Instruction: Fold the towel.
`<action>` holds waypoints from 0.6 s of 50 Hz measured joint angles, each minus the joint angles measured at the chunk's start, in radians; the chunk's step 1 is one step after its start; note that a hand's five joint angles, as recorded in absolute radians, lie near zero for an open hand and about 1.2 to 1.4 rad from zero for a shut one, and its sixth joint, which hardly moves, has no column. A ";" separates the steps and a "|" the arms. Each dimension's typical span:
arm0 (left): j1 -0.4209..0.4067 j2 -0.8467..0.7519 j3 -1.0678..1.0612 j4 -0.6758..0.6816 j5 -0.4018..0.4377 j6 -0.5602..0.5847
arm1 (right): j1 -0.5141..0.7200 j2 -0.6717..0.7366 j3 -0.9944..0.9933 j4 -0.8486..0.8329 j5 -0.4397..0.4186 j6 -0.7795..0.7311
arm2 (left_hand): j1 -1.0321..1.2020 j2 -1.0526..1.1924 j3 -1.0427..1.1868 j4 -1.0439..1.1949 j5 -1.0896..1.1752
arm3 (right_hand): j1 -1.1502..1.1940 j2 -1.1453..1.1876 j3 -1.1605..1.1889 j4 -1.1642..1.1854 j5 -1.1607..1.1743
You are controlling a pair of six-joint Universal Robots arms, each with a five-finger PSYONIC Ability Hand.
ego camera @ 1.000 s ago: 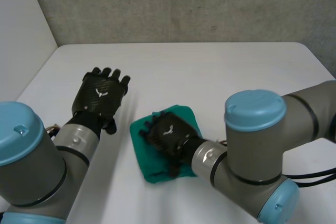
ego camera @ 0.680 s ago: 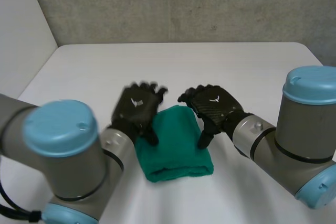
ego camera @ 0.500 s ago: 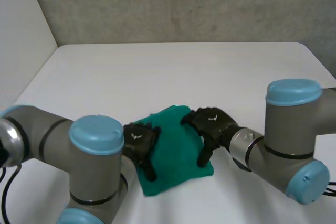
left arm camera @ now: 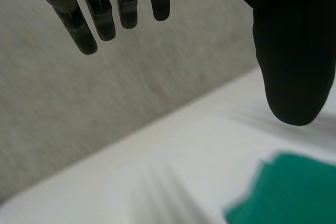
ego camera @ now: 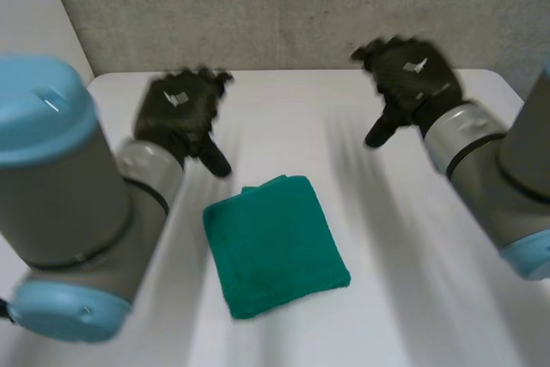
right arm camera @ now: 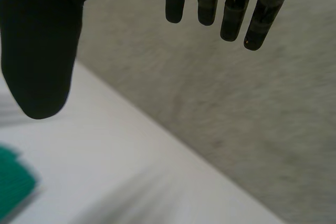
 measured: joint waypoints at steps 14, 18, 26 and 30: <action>0.271 0.130 0.175 -0.248 0.241 -0.113 | -0.097 -0.066 -0.062 0.105 0.105 0.012 | -0.002 0.000 0.000 0.000 0.000 | 0.000 0.000 0.000 0.000 0.000; 0.282 0.137 0.172 -0.252 0.254 -0.150 | -0.100 -0.068 -0.063 0.110 0.104 0.010 | -0.002 0.000 0.000 0.000 0.000 | 0.000 0.000 0.000 0.000 0.000; 0.271 0.152 0.146 -0.245 0.244 -0.161 | -0.099 -0.109 -0.053 0.104 0.106 0.008 | -0.002 0.000 0.000 0.000 0.000 | 0.000 0.000 0.000 0.000 0.000; 0.266 0.158 0.135 -0.245 0.240 -0.158 | -0.099 -0.123 -0.049 0.102 0.107 0.008 | -0.002 0.000 0.000 0.000 0.000 | 0.000 0.000 0.000 0.000 0.000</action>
